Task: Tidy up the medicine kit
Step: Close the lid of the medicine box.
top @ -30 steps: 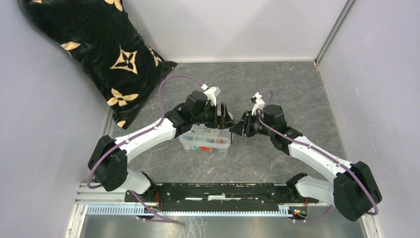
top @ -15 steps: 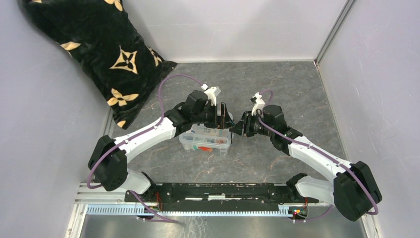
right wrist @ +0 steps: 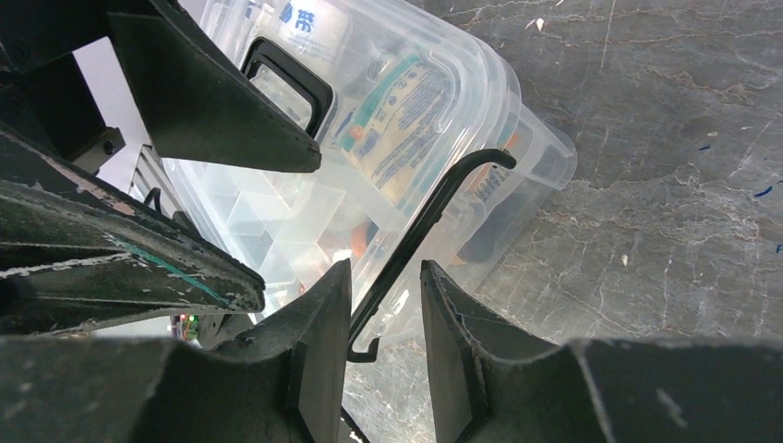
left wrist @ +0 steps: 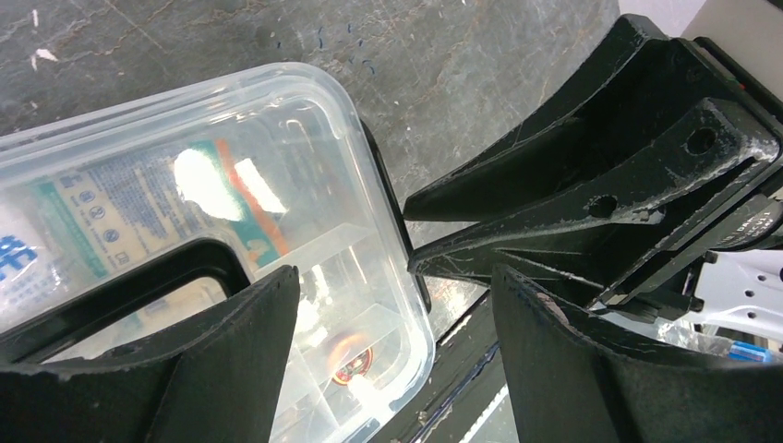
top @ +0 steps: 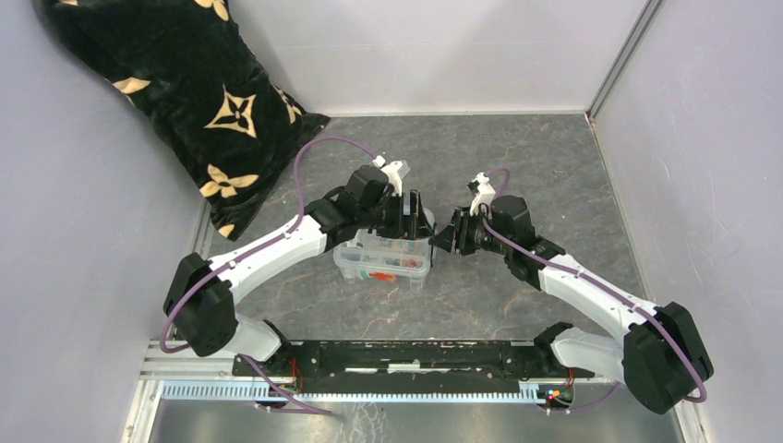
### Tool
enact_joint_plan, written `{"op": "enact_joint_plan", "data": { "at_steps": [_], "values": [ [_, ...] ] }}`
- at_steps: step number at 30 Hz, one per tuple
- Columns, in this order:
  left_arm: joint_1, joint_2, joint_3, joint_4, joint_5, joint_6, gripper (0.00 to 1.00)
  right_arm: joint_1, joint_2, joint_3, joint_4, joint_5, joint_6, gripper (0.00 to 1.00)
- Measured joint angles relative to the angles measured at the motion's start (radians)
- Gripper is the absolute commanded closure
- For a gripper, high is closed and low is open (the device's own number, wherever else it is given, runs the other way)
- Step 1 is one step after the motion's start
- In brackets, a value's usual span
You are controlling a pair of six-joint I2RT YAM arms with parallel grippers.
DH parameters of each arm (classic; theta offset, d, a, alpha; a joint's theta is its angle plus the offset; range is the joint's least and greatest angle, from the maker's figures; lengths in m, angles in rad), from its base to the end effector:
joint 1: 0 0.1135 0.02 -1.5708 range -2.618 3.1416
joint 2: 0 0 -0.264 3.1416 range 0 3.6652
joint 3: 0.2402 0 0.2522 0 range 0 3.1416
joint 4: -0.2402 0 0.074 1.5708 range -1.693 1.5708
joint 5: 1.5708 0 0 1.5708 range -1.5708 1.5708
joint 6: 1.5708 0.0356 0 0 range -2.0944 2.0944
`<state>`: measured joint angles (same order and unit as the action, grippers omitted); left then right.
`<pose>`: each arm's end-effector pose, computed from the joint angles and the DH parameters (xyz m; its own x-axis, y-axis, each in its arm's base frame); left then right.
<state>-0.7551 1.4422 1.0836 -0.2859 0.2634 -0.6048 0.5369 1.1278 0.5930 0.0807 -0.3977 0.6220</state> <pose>0.2290 -0.2283 0.2804 -0.8223 0.0201 -0.5687 0.4203 0.6951 -0.5832 0.2028 0.1367 0.2319 -0.7554 0.1756 -0.6314 -0.4067 0.6299 0.6617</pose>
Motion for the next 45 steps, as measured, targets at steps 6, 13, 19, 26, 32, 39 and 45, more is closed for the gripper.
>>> {"op": "enact_joint_plan", "data": {
  "at_steps": [6, 13, 19, 26, 32, 39, 45],
  "values": [
    [0.0, -0.019, 0.012, -0.051, -0.044, 0.0, 0.17, 0.0, -0.003, 0.0, -0.016, 0.016, -0.01, 0.6],
    [0.056, -0.098, 0.019, -0.14, -0.121, 0.0, 0.17, 0.0, -0.02, 0.0, -0.035, 0.036, -0.023, 0.58],
    [0.287, -0.235, -0.01, -0.183, -0.163, 0.0, 0.16, 0.0, -0.023, 0.0, -0.04, 0.042, -0.03, 0.55],
    [0.407, -0.291, -0.083, -0.263, -0.184, 0.0, 0.15, 0.0, -0.024, 0.0, -0.046, 0.045, -0.042, 0.52],
    [0.414, -0.291, -0.171, -0.303, -0.183, 0.0, 0.16, 0.0, -0.033, 0.0, -0.056, 0.055, -0.05, 0.5],
    [0.414, -0.286, -0.195, -0.306, -0.176, -0.001, 0.32, 0.0, -0.041, 0.0, -0.061, 0.065, -0.053, 0.5],
    [0.414, -0.283, -0.205, -0.274, -0.155, -0.001, 0.46, 0.0, -0.06, 0.0, -0.063, 0.07, -0.052, 0.5]
  ]
}}
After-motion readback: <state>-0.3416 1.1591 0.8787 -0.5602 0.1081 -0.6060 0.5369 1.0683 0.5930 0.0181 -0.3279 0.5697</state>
